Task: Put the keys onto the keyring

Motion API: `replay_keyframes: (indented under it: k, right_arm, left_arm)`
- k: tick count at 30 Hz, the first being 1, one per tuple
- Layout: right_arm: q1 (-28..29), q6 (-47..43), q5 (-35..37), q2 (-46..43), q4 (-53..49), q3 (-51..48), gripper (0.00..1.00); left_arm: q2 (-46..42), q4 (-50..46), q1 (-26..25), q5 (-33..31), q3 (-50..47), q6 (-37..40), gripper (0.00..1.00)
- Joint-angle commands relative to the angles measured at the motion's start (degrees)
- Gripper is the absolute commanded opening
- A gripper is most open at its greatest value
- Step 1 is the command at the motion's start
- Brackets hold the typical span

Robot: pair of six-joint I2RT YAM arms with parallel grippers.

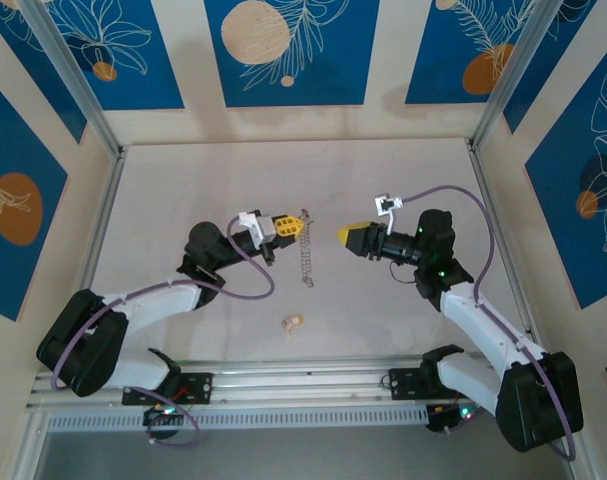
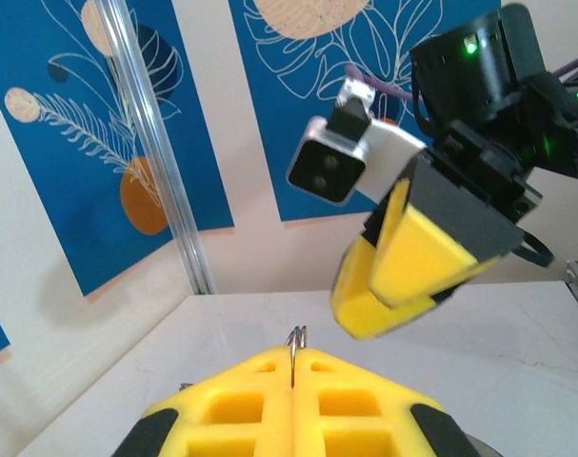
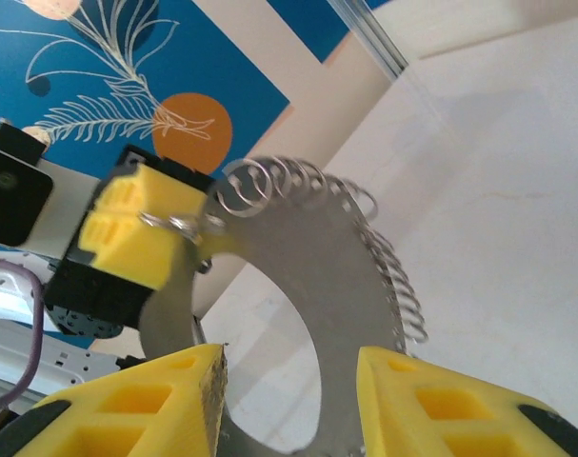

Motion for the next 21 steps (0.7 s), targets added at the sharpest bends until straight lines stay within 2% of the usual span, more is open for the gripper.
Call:
replay_keyframes:
  k: [1,5,12,21]
  right_arm:
    - [-0.2,-0.6,-2.5,2.0,4.9,3.0,0.41]
    - [0.0,2.5,-5.6,4.9,10.6,4.9,0.4]
    - [1.7,5.6,-8.7,6.8,16.1,5.5,0.35]
    - [4.6,5.3,-8.8,8.5,17.2,6.9,0.34]
  left_arm:
    - [-1.0,-5.1,-0.6,1.5,4.1,-1.6,0.0]
    - [-1.3,-14.7,-0.5,3.0,8.2,-6.3,0.0]
    - [1.8,-13.4,0.6,8.0,11.9,-19.1,0.0]
    - [4.6,-10.6,0.8,11.9,13.6,-25.9,0.0]
